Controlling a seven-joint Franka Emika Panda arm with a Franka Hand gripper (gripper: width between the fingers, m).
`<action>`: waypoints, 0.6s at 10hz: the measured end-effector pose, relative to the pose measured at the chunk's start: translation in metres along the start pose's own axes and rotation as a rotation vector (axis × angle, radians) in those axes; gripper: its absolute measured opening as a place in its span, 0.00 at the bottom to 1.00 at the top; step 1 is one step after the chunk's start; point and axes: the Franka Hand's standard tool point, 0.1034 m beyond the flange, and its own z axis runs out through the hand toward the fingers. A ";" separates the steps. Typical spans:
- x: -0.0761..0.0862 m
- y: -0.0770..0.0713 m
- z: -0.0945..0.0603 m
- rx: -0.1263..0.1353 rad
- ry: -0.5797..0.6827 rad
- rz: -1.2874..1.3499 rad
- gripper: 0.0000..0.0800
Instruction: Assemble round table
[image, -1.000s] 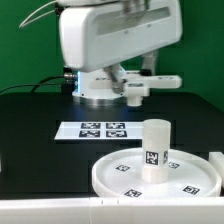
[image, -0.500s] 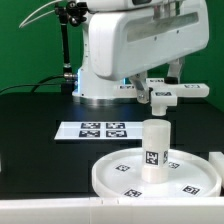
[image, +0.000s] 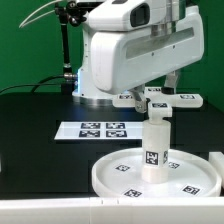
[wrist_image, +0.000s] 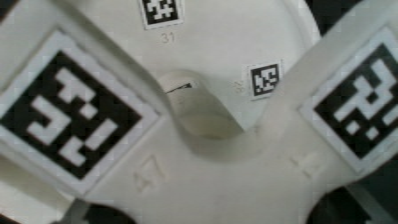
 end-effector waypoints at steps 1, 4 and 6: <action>0.000 0.000 0.000 0.000 0.000 -0.001 0.56; 0.001 0.000 0.000 -0.002 0.002 -0.001 0.56; 0.001 0.001 0.003 -0.003 0.004 -0.001 0.56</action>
Offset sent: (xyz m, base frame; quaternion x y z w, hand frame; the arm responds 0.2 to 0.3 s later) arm -0.0001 0.0045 -0.0046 -0.0070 0.0092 0.0002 0.9999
